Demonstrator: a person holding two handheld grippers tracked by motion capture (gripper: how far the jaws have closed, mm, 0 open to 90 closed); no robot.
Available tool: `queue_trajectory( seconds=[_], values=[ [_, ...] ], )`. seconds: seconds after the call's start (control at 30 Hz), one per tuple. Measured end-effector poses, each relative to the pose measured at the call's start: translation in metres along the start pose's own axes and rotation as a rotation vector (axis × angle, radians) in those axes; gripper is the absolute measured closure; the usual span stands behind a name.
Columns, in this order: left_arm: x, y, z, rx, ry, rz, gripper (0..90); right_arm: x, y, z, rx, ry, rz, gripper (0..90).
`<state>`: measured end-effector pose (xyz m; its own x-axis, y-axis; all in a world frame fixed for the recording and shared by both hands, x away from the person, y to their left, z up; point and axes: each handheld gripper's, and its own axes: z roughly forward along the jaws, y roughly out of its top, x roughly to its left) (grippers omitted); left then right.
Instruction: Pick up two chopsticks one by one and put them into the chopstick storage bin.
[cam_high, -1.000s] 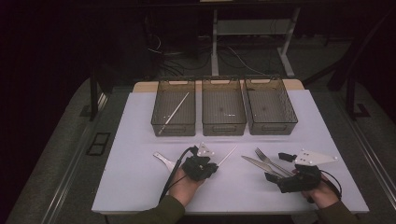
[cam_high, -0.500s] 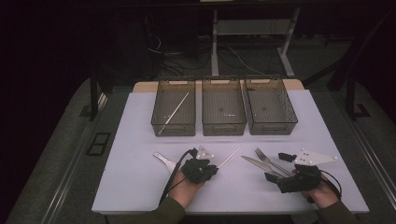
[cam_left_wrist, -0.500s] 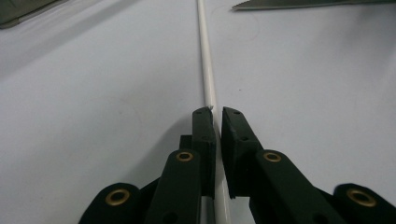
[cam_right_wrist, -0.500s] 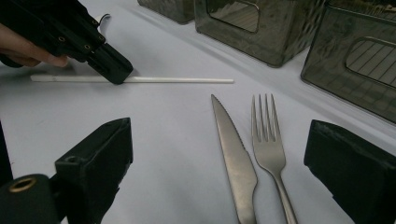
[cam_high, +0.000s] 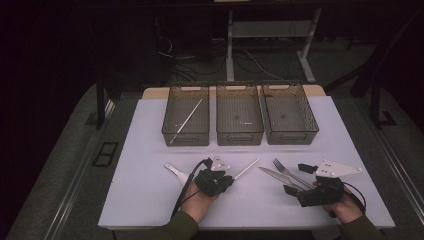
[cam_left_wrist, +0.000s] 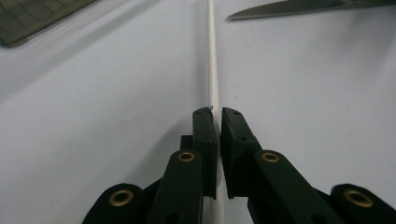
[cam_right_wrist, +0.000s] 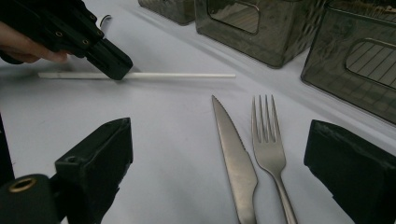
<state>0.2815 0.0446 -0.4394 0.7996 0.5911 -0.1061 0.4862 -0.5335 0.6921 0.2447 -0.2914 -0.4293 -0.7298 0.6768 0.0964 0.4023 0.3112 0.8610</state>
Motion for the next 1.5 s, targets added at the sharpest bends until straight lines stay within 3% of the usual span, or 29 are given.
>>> queue_trajectory(
  seconds=[0.2, 0.53, 0.93, 1.23, 1.5],
  values=[
    [0.002, 0.004, -0.012, -0.07, -0.014, -0.03, 84.6, 0.0, 0.0, 0.0, 0.0, 0.0, 0.0, 8.0],
    [0.009, 0.01, -0.034, -0.18, -0.032, -0.046, 84.6, 0.0, 0.0, 0.0, 0.001, 0.001, -0.002, 8.0],
    [0.012, 0.018, -0.064, -0.307, -0.055, -0.032, 84.5, 0.0, 0.0, 0.0, 0.002, 0.001, -0.002, 8.0],
    [0.011, 0.022, -0.076, -0.337, -0.074, -0.006, 84.9, 0.0, 0.0, 0.0, 0.002, 0.001, -0.003, 8.0],
    [0.022, 0.027, -0.086, -0.35, -0.077, 0.025, 84.9, 0.0, 0.0, 0.001, 0.002, 0.001, 0.001, 8.0]
  ],
)
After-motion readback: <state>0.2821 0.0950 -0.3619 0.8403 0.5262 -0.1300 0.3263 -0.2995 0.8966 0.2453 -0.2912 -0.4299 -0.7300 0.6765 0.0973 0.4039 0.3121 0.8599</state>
